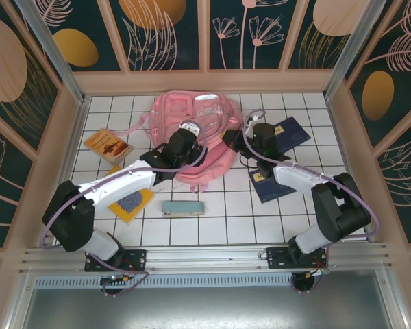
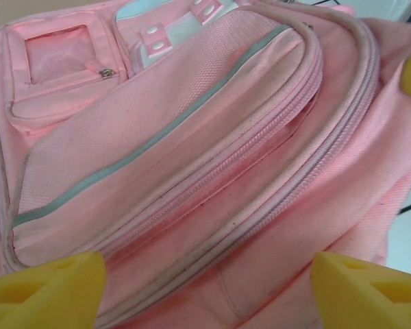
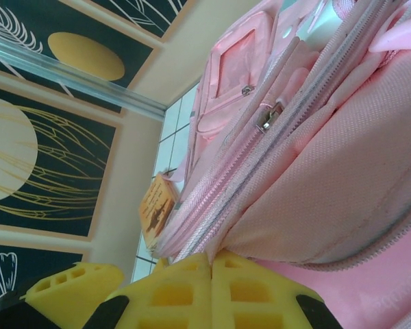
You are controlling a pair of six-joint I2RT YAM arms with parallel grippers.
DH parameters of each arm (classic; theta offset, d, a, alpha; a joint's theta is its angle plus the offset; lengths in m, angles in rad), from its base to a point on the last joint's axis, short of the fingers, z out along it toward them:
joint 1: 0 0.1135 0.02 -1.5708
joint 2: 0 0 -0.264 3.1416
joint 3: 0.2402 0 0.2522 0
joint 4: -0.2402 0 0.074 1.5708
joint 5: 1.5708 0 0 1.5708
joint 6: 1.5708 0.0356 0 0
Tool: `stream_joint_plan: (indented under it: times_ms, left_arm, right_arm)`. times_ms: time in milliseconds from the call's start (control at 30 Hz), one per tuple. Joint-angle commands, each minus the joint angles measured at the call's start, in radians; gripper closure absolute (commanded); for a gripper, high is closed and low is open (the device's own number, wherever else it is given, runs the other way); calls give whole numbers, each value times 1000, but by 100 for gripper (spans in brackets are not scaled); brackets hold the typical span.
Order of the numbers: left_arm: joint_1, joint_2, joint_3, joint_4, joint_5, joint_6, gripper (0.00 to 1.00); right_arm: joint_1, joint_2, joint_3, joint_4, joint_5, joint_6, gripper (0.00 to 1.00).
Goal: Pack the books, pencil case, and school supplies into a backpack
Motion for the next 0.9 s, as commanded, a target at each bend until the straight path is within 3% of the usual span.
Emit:
stream_joint_plan:
  times_ms: [0,267,400,600,800,867]
  left_arm:
    - [-19,78,47,6,-117,54,22]
    - [-63,148,100,-38,-250,67,25]
    - [-71,101,90,-33,-95,41,13]
    - [-72,45,20,-8,-28,11,13]
    - [-85,116,38,-19,-133,45,15]
    - [-98,154,60,-31,-224,53,18]
  right_arm:
    - [-6,-7,60,100,-32,39,100]
    - [-7,-17,67,94,-38,48,100]
    - [-8,-5,82,75,-33,43,100]
    - [-11,2,89,80,-33,45,100]
    - [-10,-2,86,98,-48,68,100]
    - [-11,-10,83,92,-45,64,100]
